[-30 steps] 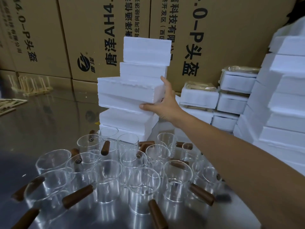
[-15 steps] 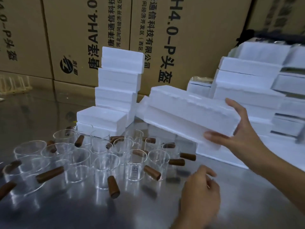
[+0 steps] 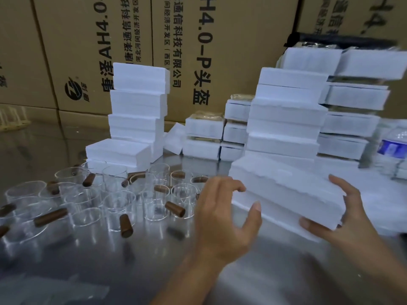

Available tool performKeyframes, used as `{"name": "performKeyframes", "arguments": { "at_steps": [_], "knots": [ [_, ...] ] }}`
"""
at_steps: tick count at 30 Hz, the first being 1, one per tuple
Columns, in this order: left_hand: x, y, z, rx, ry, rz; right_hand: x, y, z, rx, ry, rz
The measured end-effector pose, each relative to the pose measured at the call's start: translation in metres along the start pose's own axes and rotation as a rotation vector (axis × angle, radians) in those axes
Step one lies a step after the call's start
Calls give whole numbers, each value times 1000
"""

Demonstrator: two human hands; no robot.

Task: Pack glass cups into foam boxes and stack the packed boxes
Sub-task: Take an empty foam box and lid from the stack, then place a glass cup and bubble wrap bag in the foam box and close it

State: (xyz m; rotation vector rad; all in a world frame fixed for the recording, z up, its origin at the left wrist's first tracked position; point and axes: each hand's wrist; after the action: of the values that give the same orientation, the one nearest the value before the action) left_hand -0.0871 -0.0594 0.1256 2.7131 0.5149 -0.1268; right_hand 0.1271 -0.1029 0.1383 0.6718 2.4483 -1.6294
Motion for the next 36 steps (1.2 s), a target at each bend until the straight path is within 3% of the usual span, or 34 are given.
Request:
{"name": "performKeyframes", "arguments": {
  "at_steps": [4, 9, 14, 18, 21, 24, 28, 33, 36],
  "knots": [
    [6, 7, 6, 165, -180, -137, -4, 5, 1, 19, -120, 31],
    [9, 1, 11, 138, -377, -284, -1, 14, 3, 39, -204, 66],
    [7, -5, 11, 118, -492, -303, -1, 18, 3, 43, -248, 116],
    [7, -7, 12, 148, -471, -317, 1, 17, 6, 49, -267, 123],
    [4, -7, 9, 149, -373, -277, 1, 18, 6, 39, -241, 110],
    [-2, -7, 1, 35, -228, -188, -1, 19, 6, 49, -241, 135],
    [-17, -15, -12, -282, 60, -44, -1, 22, 6, 90, -284, 182],
    [-40, -37, -30, -758, 560, 251, -2, 24, 7, 131, -361, 284],
    [-47, -51, -29, -925, 699, 295, -3, 22, 8, 125, -404, 375]
  ]
}}
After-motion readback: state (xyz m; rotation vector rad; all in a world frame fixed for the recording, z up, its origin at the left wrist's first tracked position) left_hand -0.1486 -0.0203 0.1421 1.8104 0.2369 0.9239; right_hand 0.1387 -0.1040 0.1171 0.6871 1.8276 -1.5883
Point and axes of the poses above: each hand's wrist, its own z-axis away from the middle knuckle, its own x-axis out of the palm, y = z × x, and after that the axes turned 5 degrees about -y, right-handed
